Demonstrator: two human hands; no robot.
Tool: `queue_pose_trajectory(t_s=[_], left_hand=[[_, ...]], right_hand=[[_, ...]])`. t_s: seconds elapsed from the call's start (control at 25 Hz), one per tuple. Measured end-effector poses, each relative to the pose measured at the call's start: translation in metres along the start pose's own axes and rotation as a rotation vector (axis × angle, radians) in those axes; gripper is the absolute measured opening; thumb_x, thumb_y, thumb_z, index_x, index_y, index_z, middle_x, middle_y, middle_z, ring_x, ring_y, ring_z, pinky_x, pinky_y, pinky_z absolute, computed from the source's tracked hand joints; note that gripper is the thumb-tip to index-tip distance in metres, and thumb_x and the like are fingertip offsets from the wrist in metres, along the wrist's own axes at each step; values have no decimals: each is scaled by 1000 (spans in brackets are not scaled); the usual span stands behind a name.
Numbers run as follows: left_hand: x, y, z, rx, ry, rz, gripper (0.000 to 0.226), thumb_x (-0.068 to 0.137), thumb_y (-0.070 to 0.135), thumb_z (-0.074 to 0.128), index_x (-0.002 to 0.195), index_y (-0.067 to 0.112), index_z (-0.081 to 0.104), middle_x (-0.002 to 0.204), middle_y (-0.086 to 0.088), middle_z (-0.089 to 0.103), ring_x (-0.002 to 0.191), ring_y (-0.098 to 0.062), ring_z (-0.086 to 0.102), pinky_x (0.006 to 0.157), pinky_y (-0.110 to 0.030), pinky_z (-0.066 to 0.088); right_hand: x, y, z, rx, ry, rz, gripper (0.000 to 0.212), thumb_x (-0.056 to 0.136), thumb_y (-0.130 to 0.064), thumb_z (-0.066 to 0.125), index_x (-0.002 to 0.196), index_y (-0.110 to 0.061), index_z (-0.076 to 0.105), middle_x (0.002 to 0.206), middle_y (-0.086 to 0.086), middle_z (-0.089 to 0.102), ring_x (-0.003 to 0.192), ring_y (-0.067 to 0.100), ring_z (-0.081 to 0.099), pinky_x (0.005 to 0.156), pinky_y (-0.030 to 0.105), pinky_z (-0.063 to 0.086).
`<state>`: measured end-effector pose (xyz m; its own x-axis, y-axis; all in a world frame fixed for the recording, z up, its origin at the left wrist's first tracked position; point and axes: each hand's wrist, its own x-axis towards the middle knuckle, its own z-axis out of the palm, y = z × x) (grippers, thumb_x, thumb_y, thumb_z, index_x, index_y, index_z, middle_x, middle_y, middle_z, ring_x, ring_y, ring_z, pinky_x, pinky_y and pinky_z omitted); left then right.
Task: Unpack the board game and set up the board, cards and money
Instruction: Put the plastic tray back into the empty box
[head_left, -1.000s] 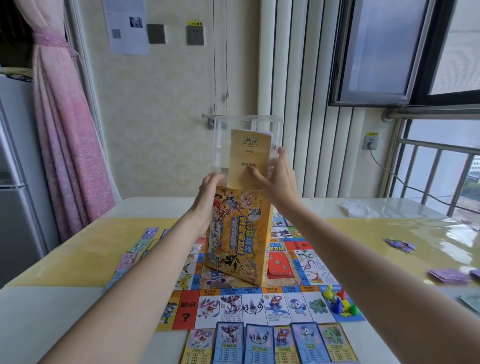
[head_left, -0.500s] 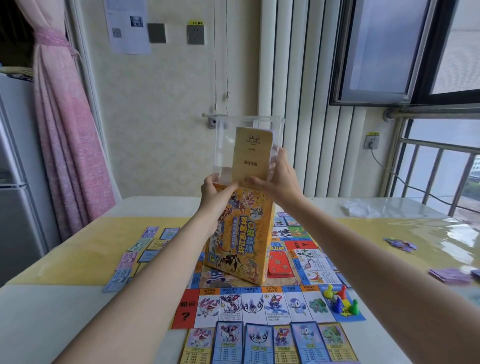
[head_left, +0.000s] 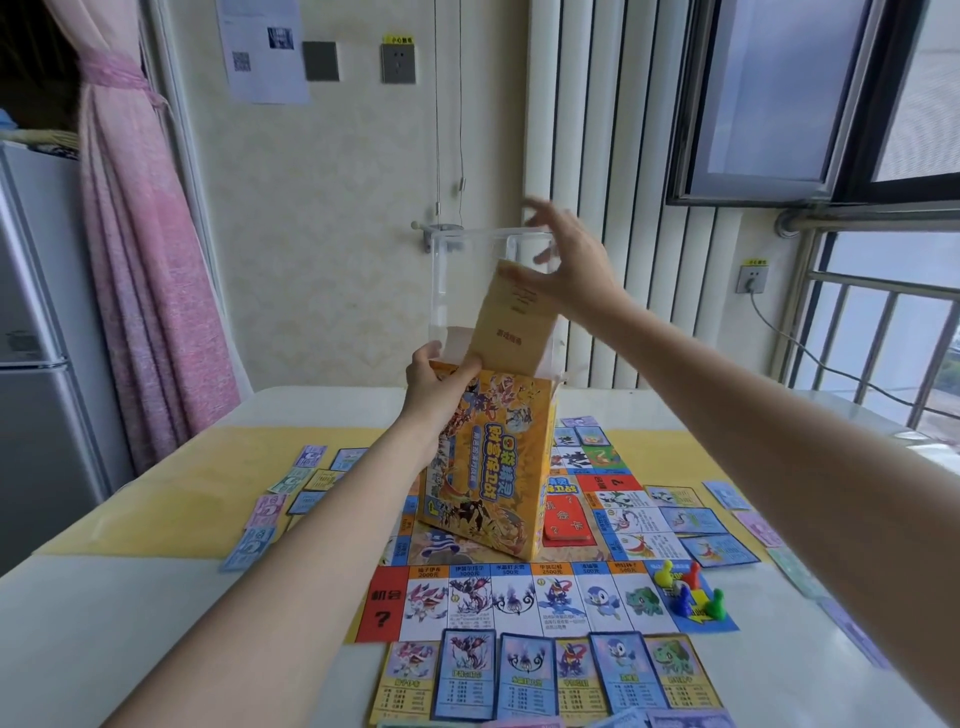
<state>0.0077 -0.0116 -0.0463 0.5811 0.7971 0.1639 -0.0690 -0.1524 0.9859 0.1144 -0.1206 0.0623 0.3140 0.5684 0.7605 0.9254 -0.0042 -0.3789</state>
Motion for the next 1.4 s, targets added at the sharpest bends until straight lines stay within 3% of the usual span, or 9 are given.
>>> queue_pose_trajectory(t_s=[0.16, 0.4, 0.56, 0.76, 0.88, 1.0, 1.16, 1.28, 1.4], left_hand=[[-5, 2, -3, -9, -8, -34, 88, 53, 62, 65, 130, 37, 31, 133, -8, 44, 117, -29, 51, 99, -51, 43], [-8, 3, -6, -25, -32, -57, 79, 57, 55, 65, 128, 39, 35, 137, -8, 44, 122, -29, 49, 101, -52, 41], [-9, 1, -6, -24, -15, -45, 62, 76, 42, 59, 132, 35, 32, 138, -9, 41, 121, -29, 48, 101, -53, 40], [-13, 4, 0, -16, -10, -48, 74, 61, 49, 55, 130, 38, 31, 135, -10, 43, 118, -29, 50, 99, -53, 43], [-10, 0, -3, 6, -2, -25, 68, 72, 46, 56, 133, 36, 30, 136, -10, 42, 118, -28, 49, 100, -52, 42], [-9, 1, -2, 50, 8, 7, 59, 84, 42, 52, 137, 34, 26, 140, -9, 37, 121, -27, 46, 101, -51, 41], [-11, -1, 4, 126, 68, 76, 60, 94, 36, 43, 146, 24, 16, 147, -7, 24, 131, -27, 35, 106, -44, 35], [-15, 0, 7, 124, 104, 132, 64, 96, 35, 44, 148, 31, 7, 152, -4, 16, 137, -25, 26, 100, -37, 31], [-16, 2, 3, 99, 93, 140, 62, 93, 35, 49, 145, 36, 15, 149, -7, 22, 135, -26, 30, 100, -36, 32]], right_hand=[[-22, 6, 13, -115, -141, -28, 39, 80, -13, 67, 116, -12, 53, 121, 5, 53, 82, 14, 53, 76, 26, 45], [-42, 15, 23, -98, -262, 9, 25, 78, -19, 70, 97, -10, 58, 104, 7, 60, 89, 20, 56, 73, 30, 47], [-28, 11, 26, -297, -348, -28, 32, 81, -33, 67, 100, -11, 56, 100, 10, 63, 88, 25, 57, 78, 41, 51], [-33, 13, 26, -414, -367, -57, 35, 88, -36, 58, 108, -9, 48, 86, 16, 64, 74, 30, 58, 64, 40, 50], [-32, 15, 27, -390, -388, -73, 36, 89, -35, 56, 111, -8, 47, 87, 17, 65, 75, 33, 61, 67, 43, 52], [-37, 18, 29, -373, -342, -46, 36, 90, -37, 54, 112, -9, 48, 86, 16, 65, 76, 31, 62, 62, 35, 47], [-45, 19, 35, -335, -262, -8, 41, 89, -40, 54, 121, -14, 49, 101, 14, 64, 83, 28, 60, 64, 31, 44], [-52, 17, 34, -343, -316, -126, 48, 91, -44, 49, 135, -25, 45, 115, 6, 55, 96, 20, 57, 75, 33, 48], [-51, 19, 30, -349, -382, -139, 39, 94, -38, 46, 130, -26, 52, 115, 7, 60, 105, 24, 56, 84, 40, 48]])
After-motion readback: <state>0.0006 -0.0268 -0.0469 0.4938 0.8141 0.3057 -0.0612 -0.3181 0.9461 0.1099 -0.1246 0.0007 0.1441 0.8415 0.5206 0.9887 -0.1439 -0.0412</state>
